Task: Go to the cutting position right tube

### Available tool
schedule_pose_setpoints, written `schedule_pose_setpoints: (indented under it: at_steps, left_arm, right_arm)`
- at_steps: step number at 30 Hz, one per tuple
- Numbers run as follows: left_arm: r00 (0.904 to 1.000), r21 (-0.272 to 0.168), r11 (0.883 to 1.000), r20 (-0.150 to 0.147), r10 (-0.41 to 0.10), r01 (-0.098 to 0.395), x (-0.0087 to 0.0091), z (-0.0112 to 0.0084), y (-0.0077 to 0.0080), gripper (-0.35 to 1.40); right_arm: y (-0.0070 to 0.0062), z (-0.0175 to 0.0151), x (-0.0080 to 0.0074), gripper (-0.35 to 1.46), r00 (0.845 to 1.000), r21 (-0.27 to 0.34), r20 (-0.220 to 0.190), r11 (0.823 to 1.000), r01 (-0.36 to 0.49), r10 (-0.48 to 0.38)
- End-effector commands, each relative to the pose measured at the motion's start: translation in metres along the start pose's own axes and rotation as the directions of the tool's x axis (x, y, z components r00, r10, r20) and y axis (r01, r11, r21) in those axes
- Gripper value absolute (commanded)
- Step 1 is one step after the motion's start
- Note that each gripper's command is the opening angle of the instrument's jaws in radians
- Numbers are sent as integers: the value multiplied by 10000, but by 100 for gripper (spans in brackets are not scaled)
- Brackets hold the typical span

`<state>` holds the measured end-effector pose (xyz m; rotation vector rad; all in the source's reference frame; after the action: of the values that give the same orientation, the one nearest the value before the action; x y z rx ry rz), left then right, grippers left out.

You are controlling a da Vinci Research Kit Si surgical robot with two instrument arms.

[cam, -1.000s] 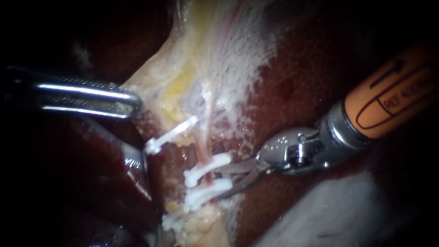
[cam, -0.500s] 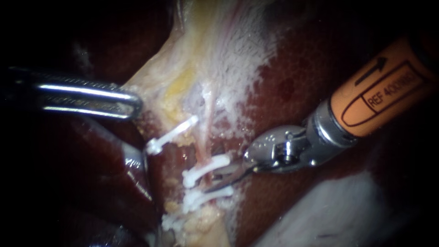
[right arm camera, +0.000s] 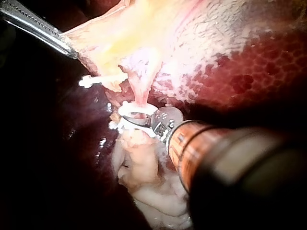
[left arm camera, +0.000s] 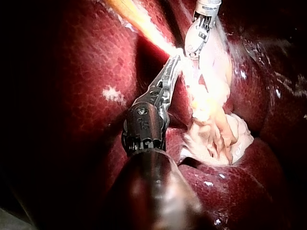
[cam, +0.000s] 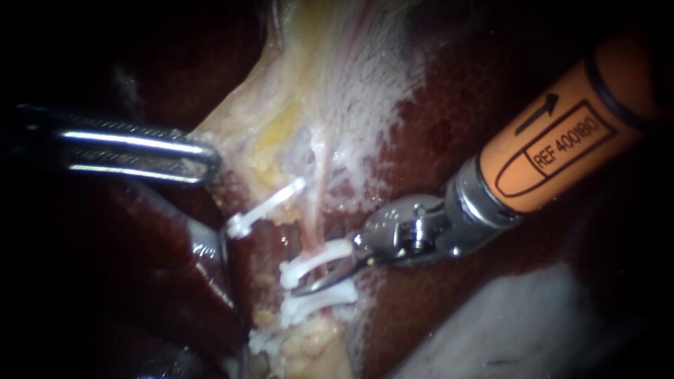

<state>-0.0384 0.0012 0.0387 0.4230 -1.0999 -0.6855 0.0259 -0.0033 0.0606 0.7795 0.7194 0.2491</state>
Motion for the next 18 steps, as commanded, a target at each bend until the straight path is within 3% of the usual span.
schedule_pose_setpoints:
  at_steps: [1, 18]
  left_arm:
    - [10000, -2, 10000, -3, -1, 1, 0, 0, 0, -35]
    - [10000, -2, 10000, -3, 0, 0, 0, 0, 0, -35]
  right_arm:
    - [0, 0, 0, 26, 10000, 2, 2, 10000, 6, -6]
    - [-1, 1, 0, 26, 10000, 20, 14, 10000, 29, -29]
